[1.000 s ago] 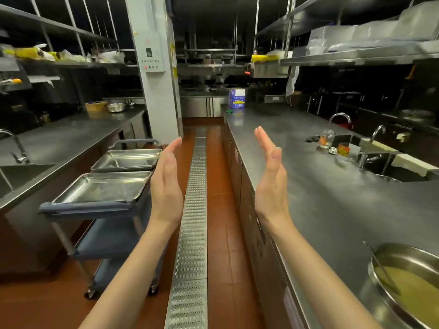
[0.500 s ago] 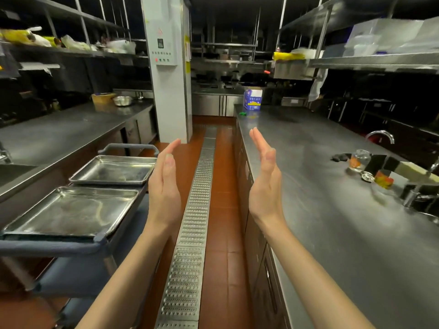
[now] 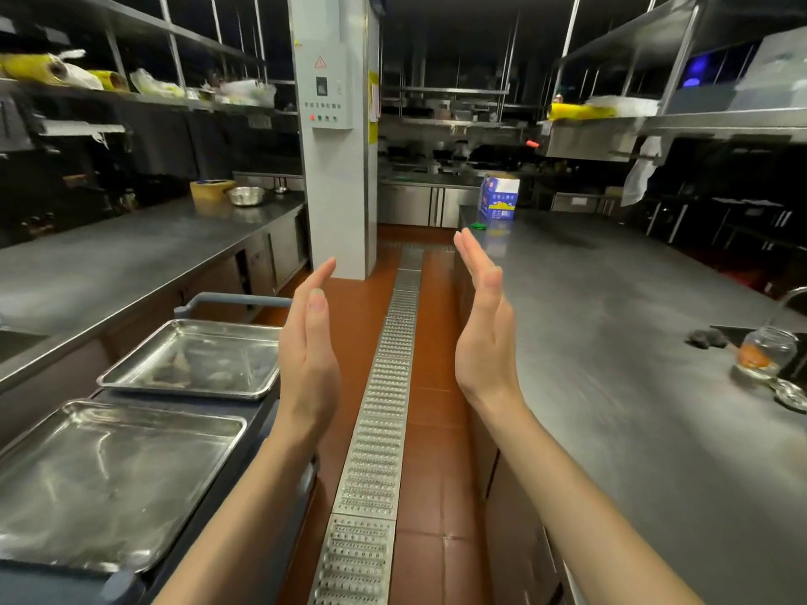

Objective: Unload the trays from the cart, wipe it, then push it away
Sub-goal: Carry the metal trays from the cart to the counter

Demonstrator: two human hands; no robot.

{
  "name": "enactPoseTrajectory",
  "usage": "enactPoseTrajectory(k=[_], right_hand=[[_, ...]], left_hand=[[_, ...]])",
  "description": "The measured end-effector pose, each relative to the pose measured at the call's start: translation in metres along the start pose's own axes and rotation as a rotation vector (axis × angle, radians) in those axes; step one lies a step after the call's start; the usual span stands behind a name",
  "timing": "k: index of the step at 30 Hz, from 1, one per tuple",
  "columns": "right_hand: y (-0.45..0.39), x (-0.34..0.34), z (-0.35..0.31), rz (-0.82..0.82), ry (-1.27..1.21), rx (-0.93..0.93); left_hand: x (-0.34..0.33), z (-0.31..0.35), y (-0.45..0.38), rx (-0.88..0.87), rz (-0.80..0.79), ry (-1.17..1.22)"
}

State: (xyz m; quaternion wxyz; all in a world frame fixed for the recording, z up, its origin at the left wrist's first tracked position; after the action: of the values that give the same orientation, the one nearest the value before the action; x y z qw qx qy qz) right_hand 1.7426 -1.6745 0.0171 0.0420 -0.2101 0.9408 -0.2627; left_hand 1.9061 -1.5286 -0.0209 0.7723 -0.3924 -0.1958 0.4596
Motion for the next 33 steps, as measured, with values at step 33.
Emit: enactPoseTrajectory(k=[33], right_hand=[[-0.259,-0.373,0.223,-0.817,-0.375,-0.138]], left_hand=[[0.078,-0.281,-0.159,0.08,0.426,-0.644]])
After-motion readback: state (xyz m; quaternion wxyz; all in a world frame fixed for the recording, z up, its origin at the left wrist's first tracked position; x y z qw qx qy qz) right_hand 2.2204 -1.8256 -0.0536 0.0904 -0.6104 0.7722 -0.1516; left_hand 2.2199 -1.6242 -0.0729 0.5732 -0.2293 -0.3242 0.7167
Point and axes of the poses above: each hand's wrist, its own y-axis away from the middle knuckle, its own x-axis out of the back of the hand, z = x × y, the point moved 10 cm from there along -y, towards the middle knuckle, and after that the axes turned 13 degrees about -x, right-handed, at the moved point
